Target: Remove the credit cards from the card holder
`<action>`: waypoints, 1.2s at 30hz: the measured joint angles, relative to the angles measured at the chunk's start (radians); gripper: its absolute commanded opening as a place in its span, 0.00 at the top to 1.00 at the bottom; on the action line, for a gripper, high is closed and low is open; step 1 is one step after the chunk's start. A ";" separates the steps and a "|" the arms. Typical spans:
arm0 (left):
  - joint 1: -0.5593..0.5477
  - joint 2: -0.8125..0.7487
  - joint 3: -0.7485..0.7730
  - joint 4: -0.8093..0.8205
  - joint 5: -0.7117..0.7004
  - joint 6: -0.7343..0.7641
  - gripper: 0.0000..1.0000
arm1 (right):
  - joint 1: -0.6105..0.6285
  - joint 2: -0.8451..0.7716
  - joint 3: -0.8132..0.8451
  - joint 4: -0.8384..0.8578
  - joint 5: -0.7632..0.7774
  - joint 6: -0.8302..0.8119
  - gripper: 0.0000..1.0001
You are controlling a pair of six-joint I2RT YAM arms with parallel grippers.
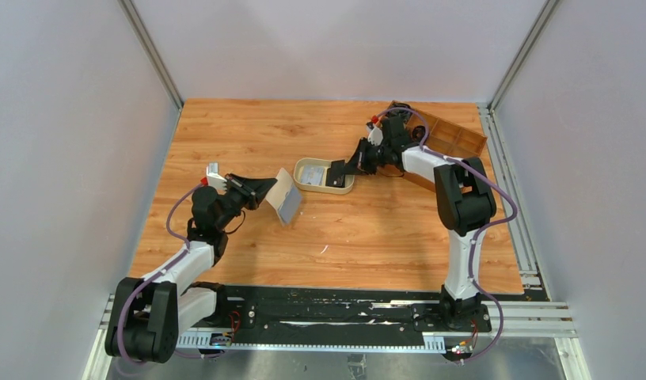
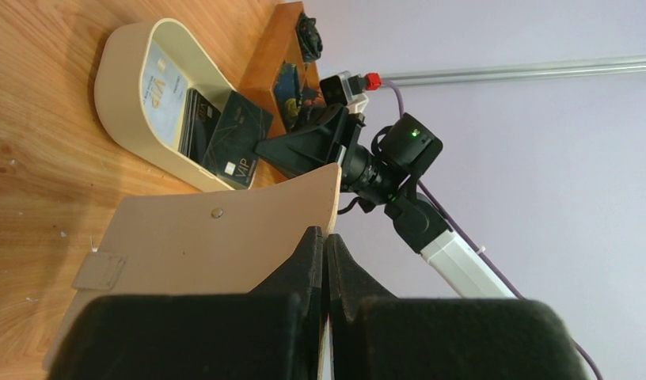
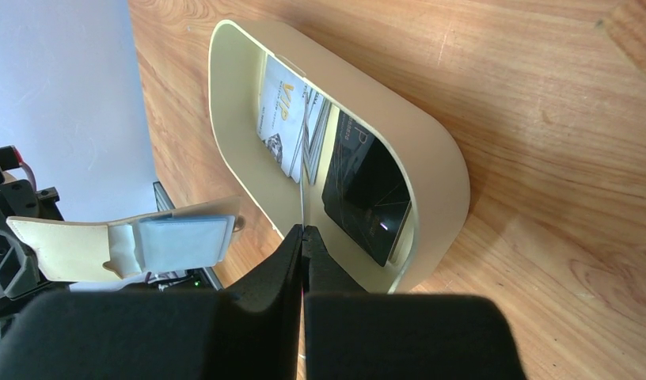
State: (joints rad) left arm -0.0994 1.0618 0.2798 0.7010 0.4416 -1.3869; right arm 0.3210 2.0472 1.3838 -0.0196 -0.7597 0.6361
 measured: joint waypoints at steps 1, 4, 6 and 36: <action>0.000 0.002 0.000 0.000 0.000 0.000 1.00 | 0.001 0.002 0.000 -0.001 0.000 -0.001 1.00; 0.000 0.003 0.000 0.000 0.000 0.000 1.00 | 0.005 0.012 0.000 -0.003 0.000 -0.002 1.00; 0.000 0.003 0.000 0.000 0.000 0.000 1.00 | 0.006 0.021 0.000 -0.006 0.001 -0.005 1.00; -0.001 0.039 -0.001 0.000 0.005 0.000 1.00 | 0.056 0.014 0.262 -0.454 0.283 -0.279 0.62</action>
State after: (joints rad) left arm -0.1005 1.1007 0.2787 0.7010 0.4469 -1.3872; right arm 0.3775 2.0609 1.6463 -0.4740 -0.4770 0.3569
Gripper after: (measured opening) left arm 0.020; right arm 0.375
